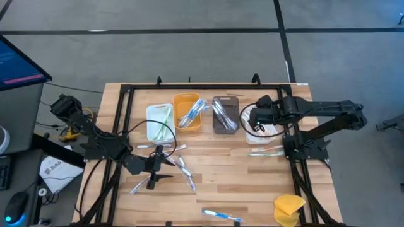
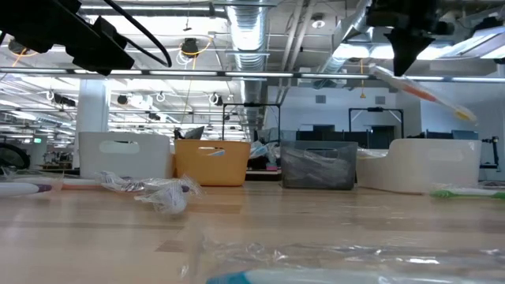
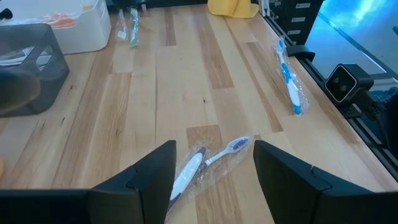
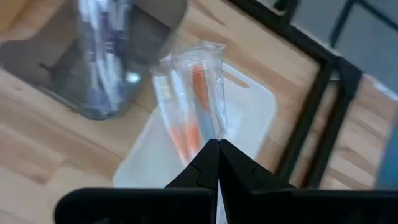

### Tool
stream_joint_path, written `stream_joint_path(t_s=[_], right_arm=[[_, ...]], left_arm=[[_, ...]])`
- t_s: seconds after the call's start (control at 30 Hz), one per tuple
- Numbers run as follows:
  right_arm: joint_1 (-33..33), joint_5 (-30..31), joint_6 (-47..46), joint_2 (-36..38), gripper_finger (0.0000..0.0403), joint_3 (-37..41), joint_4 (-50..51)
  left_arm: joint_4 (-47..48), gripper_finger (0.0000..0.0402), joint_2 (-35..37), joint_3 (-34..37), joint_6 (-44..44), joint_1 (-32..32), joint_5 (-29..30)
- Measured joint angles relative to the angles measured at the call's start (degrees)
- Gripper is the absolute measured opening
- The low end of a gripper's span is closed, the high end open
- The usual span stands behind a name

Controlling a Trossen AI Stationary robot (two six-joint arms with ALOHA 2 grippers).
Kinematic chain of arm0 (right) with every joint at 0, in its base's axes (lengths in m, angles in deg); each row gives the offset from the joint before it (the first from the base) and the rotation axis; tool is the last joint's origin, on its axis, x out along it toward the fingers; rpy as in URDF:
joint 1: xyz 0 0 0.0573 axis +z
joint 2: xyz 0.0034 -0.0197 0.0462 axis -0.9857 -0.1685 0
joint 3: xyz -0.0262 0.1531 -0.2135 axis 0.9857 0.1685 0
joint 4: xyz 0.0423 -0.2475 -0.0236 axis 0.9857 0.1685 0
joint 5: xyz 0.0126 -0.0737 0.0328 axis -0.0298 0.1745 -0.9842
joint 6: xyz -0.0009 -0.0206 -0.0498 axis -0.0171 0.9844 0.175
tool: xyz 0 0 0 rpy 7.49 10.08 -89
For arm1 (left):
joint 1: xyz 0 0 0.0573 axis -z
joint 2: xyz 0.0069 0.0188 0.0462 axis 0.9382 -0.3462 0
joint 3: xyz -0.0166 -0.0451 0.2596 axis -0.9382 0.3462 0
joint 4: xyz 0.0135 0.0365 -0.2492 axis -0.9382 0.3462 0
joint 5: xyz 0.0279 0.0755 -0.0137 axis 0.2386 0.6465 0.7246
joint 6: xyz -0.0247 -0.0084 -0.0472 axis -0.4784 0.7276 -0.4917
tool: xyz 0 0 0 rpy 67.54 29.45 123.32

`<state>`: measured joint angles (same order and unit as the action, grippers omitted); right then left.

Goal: Pick & Place Toothbrushes
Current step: Put the middle orange toothbrush into the right white bin

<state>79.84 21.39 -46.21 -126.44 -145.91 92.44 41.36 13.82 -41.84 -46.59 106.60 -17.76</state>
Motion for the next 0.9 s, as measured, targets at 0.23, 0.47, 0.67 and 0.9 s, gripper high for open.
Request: stream_joint_path(t_s=[0.23,0.47,0.67,0.9], right_arm=[[-3.48,-2.95,5.57,0.13,0.0,0.0,-5.37],[-3.55,-3.05,5.72,-2.1,0.0,-0.02,-5.89],[-3.73,-2.8,7.67,-5.13,0.0,-0.02,-6.18],[-4.54,-1.44,10.13,-7.57,0.0,0.01,-6.01]], left_arm=[[0.02,0.0209,0.0,0.0,0.0,-0.01,0.0],[0.13,0.0209,0.0,0.0,0.0,0.01,0.0],[0.16,0.0209,0.0,0.0,-0.02,0.01,0.0],[0.15,0.0209,-0.01,0.0,-0.11,-0.01,-0.01]])
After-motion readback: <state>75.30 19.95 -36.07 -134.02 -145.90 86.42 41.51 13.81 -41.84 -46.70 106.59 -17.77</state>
